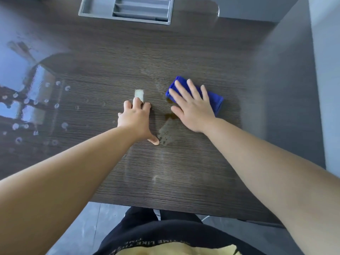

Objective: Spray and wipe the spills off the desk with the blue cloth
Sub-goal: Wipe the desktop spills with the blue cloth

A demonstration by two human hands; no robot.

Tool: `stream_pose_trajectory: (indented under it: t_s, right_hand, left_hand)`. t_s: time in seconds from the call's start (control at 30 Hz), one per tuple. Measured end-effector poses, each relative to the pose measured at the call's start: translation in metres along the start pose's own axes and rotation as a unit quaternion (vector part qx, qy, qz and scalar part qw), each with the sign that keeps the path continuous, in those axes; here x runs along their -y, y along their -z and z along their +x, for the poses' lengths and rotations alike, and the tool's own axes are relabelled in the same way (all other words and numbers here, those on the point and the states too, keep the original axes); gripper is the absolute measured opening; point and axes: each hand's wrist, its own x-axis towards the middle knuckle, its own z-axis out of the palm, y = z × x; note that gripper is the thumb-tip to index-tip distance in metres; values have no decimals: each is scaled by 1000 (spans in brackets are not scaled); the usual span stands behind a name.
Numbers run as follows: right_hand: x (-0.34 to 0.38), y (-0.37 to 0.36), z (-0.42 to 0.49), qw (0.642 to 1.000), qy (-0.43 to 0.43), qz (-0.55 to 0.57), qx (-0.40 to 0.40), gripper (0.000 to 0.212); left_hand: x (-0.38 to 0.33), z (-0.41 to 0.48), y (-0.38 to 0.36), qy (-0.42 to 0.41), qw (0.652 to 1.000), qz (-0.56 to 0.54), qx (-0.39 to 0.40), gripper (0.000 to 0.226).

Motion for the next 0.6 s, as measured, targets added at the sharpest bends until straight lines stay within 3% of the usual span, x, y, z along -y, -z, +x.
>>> stream_pose_trajectory:
  t_s: [0.1, 0.23, 0.3, 0.4, 0.5, 0.6]
  right_hand:
    - [-28, 5, -2, 997, 72, -17, 12, 52]
    - [-39, 14, 34, 993, -115, 29, -6, 52]
    - [-17, 12, 42, 985, -164, 42, -16, 56]
    - [4, 3, 24, 998, -62, 10, -11, 59]
    - [-23, 10, 18, 999, 52, -16, 5, 55]
    - [-44, 20, 42, 999, -42, 6, 2, 51]
  left_hand:
    - [0, -1, -1, -3, 1000, -5, 0, 118]
    - [2, 0, -2, -7, 1000, -12, -3, 120]
    - [3, 0, -2, -7, 1000, -14, -4, 120]
    - [3, -1, -2, -8, 1000, -13, -6, 119]
    - [4, -1, -2, -9, 1000, -12, -5, 119]
    - [5, -2, -3, -9, 1000, -12, -8, 119]
